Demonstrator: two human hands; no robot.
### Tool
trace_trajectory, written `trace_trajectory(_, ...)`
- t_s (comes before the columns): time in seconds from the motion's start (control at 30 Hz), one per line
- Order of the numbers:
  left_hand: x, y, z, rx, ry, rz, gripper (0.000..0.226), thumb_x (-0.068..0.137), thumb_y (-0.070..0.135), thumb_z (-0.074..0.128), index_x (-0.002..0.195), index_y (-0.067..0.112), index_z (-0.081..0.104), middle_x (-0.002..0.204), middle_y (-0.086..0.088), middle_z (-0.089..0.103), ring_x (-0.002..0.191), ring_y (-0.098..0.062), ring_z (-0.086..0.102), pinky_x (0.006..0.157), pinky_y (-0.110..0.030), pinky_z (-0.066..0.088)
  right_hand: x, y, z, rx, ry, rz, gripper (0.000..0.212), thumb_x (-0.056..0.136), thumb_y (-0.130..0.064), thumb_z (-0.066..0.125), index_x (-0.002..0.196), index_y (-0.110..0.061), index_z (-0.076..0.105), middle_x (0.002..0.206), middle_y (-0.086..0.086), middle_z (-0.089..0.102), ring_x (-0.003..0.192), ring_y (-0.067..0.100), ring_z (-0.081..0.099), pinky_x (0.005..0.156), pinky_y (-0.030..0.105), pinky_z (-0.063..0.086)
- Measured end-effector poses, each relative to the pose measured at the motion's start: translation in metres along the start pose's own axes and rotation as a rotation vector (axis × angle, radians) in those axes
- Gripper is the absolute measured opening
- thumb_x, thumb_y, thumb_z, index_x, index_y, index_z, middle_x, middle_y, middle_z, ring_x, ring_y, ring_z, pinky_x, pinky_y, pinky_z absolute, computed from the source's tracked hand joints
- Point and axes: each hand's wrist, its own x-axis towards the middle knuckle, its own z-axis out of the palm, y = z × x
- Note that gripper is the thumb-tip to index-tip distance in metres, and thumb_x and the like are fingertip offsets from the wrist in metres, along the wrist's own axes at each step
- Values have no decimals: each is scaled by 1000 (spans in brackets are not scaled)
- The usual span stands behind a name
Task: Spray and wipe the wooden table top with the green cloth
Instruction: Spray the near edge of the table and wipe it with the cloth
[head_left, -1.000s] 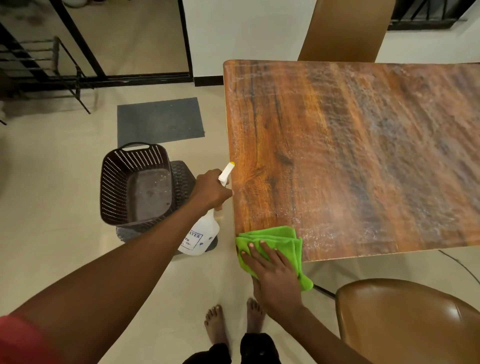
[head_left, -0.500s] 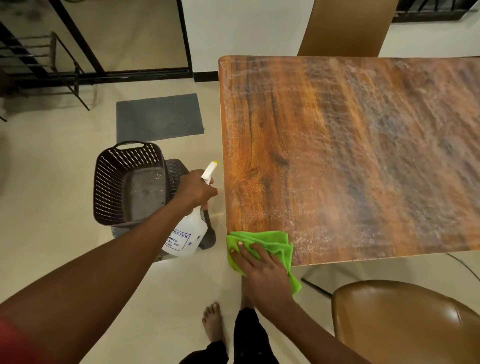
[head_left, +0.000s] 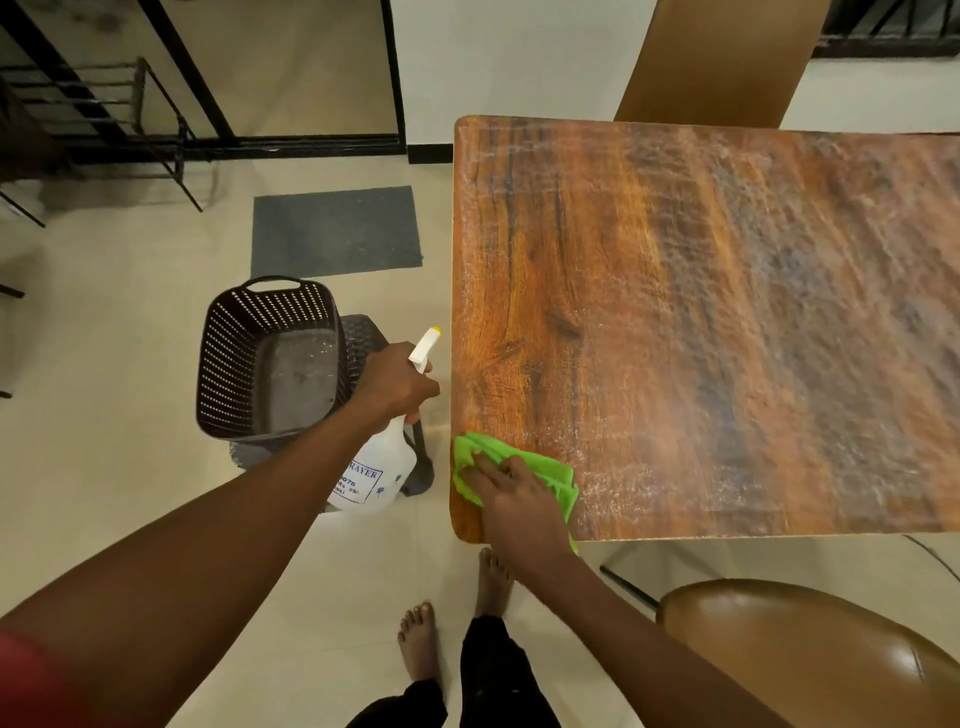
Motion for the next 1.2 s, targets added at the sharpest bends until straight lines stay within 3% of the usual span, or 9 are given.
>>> trace_trajectory(0.13,-3,0,6,0,1,-13,22,77,1,70,97,1,61,83,-17,62,33,-15,52,41,-24,45,22,8,-4,11,30,112,43,68,-10,73,109,-21,69,116,-2,67,90,26,59,56,35,52)
trace_trajectory(0.33,3,2,8,-100,-17,-56,28,76,2,72,102,-2,61,87,-21,65,30,-15,50,46,-27,46,-26,4,10,78,34,-50,59,58,-12,77,114,-26,66,124,-5,62,92,20,55,66,33,52)
trace_trajectory(0.47,5,5,11,-116,-23,-56,30,76,2,74,103,-3,60,90,-18,62,31,-16,48,45,-28,46,22,25,-4,61,32,81,45,77,-13,68,120,-25,64,128,-1,61,101,27,58,67,41,56)
trace_trajectory(0.6,9,6,9,-94,-33,-51,28,77,4,73,101,-2,60,85,-18,61,31,-15,49,43,-27,46,57,42,-12,64,-3,126,45,92,-18,53,136,-25,51,142,-2,49,119,28,45,83,43,51)
trace_trajectory(0.8,12,6,3,-98,-5,-77,20,78,-2,68,94,1,57,63,-10,54,27,-13,47,40,-22,43,5,18,3,117,32,-111,51,61,-16,79,110,-26,68,120,-5,64,89,20,56,58,33,52)
trace_trajectory(0.9,15,8,1,-112,2,-86,17,78,-4,67,90,1,57,61,-10,53,27,-12,47,36,-20,41,17,21,3,98,40,-174,47,66,-21,75,112,-29,66,119,-8,64,92,18,56,65,34,52)
trace_trajectory(1.0,18,11,0,-107,9,-84,15,78,-4,67,90,0,58,60,-10,53,26,-11,47,35,-19,40,57,31,-10,44,64,-95,44,73,-26,74,116,-27,65,121,-4,65,100,25,59,76,42,52)
trace_trajectory(1.13,20,13,-1,-88,27,-71,16,78,-1,69,91,-2,60,64,-10,56,30,-13,49,35,-19,41,90,39,-14,32,-7,-25,46,86,-34,62,131,-26,55,138,-2,53,128,34,44,98,52,38)
trace_trajectory(1.2,21,14,-2,-85,43,-77,16,79,-1,70,91,0,60,67,-10,56,38,-16,51,35,-17,41,87,39,-11,17,13,-32,48,84,-35,65,130,-26,56,137,-1,54,127,35,46,99,53,38)
